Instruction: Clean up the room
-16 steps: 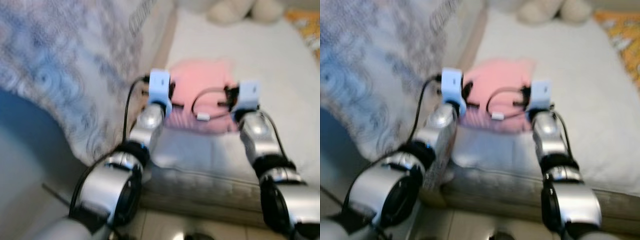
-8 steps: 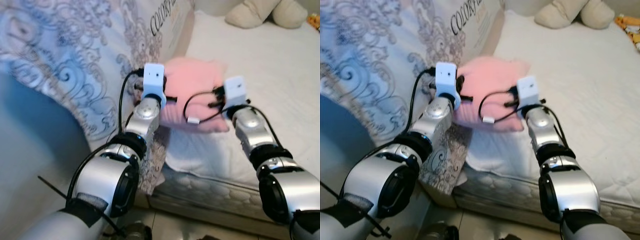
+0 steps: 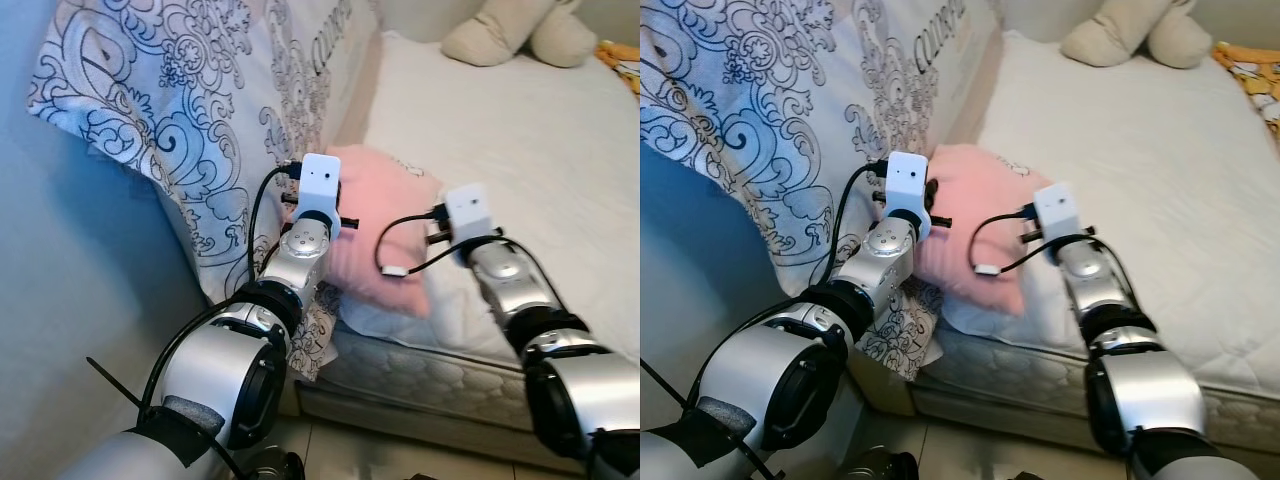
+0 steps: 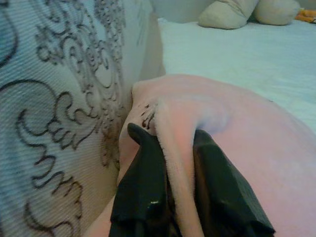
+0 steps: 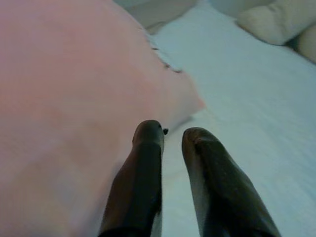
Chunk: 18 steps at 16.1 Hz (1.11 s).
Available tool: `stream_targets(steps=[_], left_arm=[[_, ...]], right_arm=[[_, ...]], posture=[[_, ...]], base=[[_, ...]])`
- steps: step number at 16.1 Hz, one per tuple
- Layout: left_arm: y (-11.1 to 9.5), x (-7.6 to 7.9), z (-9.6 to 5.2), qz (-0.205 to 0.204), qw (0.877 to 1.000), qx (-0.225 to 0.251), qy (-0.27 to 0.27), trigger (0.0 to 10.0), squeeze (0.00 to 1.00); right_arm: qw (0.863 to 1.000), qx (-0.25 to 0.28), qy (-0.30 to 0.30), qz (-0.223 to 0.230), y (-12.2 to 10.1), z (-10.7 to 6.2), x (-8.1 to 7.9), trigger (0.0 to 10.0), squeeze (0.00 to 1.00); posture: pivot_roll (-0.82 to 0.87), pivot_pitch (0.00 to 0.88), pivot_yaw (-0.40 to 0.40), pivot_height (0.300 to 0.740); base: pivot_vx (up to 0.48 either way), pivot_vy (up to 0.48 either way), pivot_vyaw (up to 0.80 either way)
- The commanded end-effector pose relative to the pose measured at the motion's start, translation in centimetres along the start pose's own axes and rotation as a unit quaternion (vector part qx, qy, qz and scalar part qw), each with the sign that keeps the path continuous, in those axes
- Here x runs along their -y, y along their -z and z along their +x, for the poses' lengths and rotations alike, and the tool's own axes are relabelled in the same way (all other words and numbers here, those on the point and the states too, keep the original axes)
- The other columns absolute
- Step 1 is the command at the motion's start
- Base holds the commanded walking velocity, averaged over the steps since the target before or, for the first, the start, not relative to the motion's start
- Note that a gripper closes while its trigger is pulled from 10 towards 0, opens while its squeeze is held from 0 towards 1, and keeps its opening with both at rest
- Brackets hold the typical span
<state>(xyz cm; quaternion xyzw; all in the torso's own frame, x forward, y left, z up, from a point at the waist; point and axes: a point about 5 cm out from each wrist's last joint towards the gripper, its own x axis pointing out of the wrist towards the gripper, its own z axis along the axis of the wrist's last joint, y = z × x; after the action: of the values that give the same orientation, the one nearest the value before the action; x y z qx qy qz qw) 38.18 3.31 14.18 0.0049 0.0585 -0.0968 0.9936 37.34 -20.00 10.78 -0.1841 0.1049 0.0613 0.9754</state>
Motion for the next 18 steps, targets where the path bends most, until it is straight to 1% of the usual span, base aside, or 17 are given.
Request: stream_targets(steps=[1,4,5,6,7,8,9,10,11,12,13,14,15,16,17,18], left_arm=[[-0.1,1.9,-0.2,-0.021,1.000,0.001,0.018,10.0,1.00],[0.0,3.3,-0.4,-0.050,0.998,-0.001,0.043,10.0,1.00],[-0.1,3.7,-0.5,-0.059,0.997,0.005,0.053,10.0,1.00],[-0.3,4.0,-0.6,-0.065,0.996,0.013,0.058,10.0,1.00],[-0.5,4.1,-0.6,-0.077,0.995,0.022,0.064,10.0,1.00],[-0.6,4.1,-0.7,-0.080,0.994,0.025,0.067,10.0,1.00],[-0.7,4.0,-0.8,-0.075,0.994,0.037,0.077,10.0,1.00],[-0.7,3.8,-1.0,-0.064,0.993,0.054,0.086,10.0,1.00],[-0.7,3.2,-1.6,-0.025,0.990,0.095,0.099,10.0,0.09],[-0.7,2.8,-2.0,-0.015,0.988,0.113,0.103,10.0,0.00],[-1.0,2.2,-2.5,0.002,0.985,0.139,0.103,10.0,0.00],[-1.8,1.0,-3.6,0.030,0.977,0.185,0.099,10.0,0.00],[-2.2,-0.3,-4.5,0.042,0.972,0.215,0.091,10.0,0.00],[-2.2,-0.8,-4.7,0.047,0.970,0.223,0.086,10.0,0.00],[-1.1,-2.3,-5.1,0.044,0.974,0.212,0.069,10.0,0.00],[0.5,-3.4,-5.8,0.063,0.976,0.199,0.064,10.0,0.00]], right_arm=[[1.000,0.003,0.012,-0.004,0.0,-0.1,0.5,10.0,1.00],[0.999,0.023,0.028,-0.022,-0.7,-0.1,1.6,10.0,1.00],[0.999,0.040,0.034,-0.016,-1.3,-0.1,2.0,10.0,1.00],[0.998,0.057,0.038,-0.004,-1.8,-0.1,2.2,10.0,1.00],[0.996,0.075,0.047,0.023,-2.0,-0.3,2.5,10.0,1.00],[0.995,0.078,0.049,0.033,-2.0,-0.3,2.5,10.0,1.00],[0.992,0.086,0.061,0.065,-1.8,-0.5,2.6,10.0,1.00],[0.989,0.094,0.072,0.084,-1.6,-0.6,2.4,10.0,1.00],[0.983,0.113,0.098,0.106,-1.3,-1.1,2.1,10.0,1.00],[0.980,0.128,0.105,0.112,-1.2,-1.4,1.7,10.0,0.00],[0.974,0.153,0.119,0.113,-1.4,-1.9,1.3,10.0,0.00],[0.966,0.187,0.136,0.111,-1.6,-3.0,0.2,10.0,0.00],[0.962,0.201,0.145,0.116,-1.1,-4.0,-0.9,10.0,0.00],[0.960,0.201,0.148,0.125,-0.8,-4.3,-1.2,10.0,0.00],[0.960,0.194,0.150,0.137,0.8,-5.2,-2.3,10.0,0.00],[0.959,0.197,0.150,0.137,2.0,-6.4,-2.9,10.0,0.00]], posture=[[-0.02,0.024,0.040,0.740],[-0.02,0.026,0.041,0.740],[-0.02,0.027,0.040,0.740],[-0.01,0.025,0.039,0.740],[-0.01,0.024,0.037,0.740],[-0.01,0.023,0.034,0.740],[0.00,0.016,0.028,0.740],[0.00,0.011,0.022,0.740],[0.01,0.004,0.016,0.740],[0.02,0.000,0.012,0.740],[0.03,0.000,0.002,0.740],[0.04,0.000,-0.007,0.740],[0.06,0.000,-0.023,0.740],[0.06,0.000,-0.026,0.740],[0.07,0.000,-0.034,0.740],[0.07,0.000,-0.042,0.740]], base=[[0.000,0.000,0.00],[0.000,0.000,0.00],[0.000,0.000,0.00],[0.000,0.000,0.00],[0.000,0.000,0.00],[0.000,0.000,0.00],[0.000,0.000,0.00],[0.000,0.000,0.00],[0.000,0.000,0.00],[0.000,0.000,0.00],[0.000,0.000,0.00],[0.000,0.000,0.00],[0.000,0.000,0.00],[0.000,0.000,0.00],[0.000,0.000,0.00],[0.000,0.000,0.00]])
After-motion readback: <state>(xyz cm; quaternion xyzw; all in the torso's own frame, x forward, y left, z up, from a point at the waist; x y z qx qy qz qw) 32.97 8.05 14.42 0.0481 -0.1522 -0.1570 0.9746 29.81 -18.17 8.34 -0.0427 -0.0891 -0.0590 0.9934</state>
